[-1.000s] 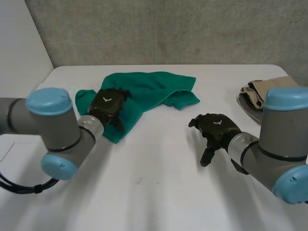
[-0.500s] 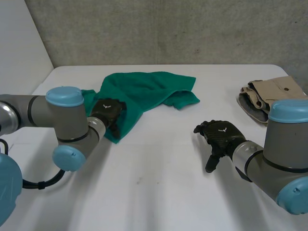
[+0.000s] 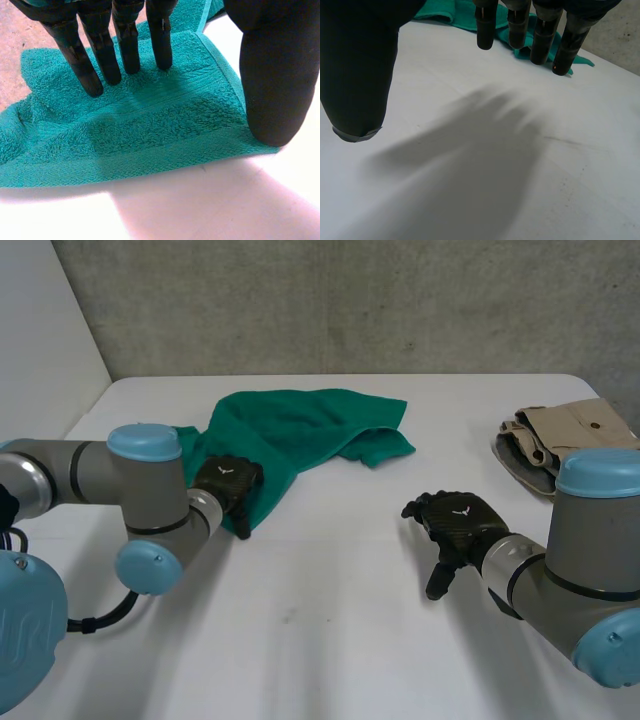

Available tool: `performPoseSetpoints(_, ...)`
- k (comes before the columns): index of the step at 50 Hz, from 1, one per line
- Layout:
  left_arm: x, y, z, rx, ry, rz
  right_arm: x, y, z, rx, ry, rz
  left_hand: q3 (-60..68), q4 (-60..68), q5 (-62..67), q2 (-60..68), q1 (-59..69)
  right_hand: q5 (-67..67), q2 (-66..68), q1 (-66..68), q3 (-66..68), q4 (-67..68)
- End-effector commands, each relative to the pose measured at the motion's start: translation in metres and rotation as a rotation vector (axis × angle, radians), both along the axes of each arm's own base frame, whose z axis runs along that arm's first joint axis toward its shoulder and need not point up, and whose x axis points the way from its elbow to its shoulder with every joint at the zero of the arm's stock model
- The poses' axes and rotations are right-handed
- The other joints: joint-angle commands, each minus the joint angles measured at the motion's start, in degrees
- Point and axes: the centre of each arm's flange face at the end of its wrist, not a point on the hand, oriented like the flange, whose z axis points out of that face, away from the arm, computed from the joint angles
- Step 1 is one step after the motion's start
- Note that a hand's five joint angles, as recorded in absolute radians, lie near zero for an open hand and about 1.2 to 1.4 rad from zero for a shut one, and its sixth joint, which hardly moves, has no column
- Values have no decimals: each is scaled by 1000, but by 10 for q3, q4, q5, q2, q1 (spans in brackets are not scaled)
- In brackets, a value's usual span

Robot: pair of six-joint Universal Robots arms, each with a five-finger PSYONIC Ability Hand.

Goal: Fold the laundry.

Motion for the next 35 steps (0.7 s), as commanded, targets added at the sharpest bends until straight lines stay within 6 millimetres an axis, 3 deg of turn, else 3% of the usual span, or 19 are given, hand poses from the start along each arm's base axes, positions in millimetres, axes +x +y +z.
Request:
performPoseSetpoints(1, -3, -7, 0, -27, -11, -6, 0, 1, -1, 3, 3, 3, 115, 114, 120, 116, 113, -42, -32, -20, -24, -39)
performPoseSetpoints(20, -2, -19, 0, -62, -21, 26, 0, 2, -2, 7, 4, 3, 226, 225, 231, 227, 224, -42, -32, -20, -24, -39)
performPoseSetpoints(27, 3, -24, 0, -65, -20, 37, 0, 2, -2, 7, 4, 4, 401, 400, 406, 402, 398, -42, -32, -20, -24, -39)
performPoseSetpoints(32, 3, -23, -6, -55, -35, 33, 0, 3, -2, 9, 5, 3, 436, 435, 441, 437, 434, -42, -32, -20, -24, -39)
performPoseSetpoints(35, 3, -22, -8, -54, -48, 28, -1, 3, -3, 10, 6, 1, 543, 542, 548, 544, 541, -42, -32, -20, -24, -39)
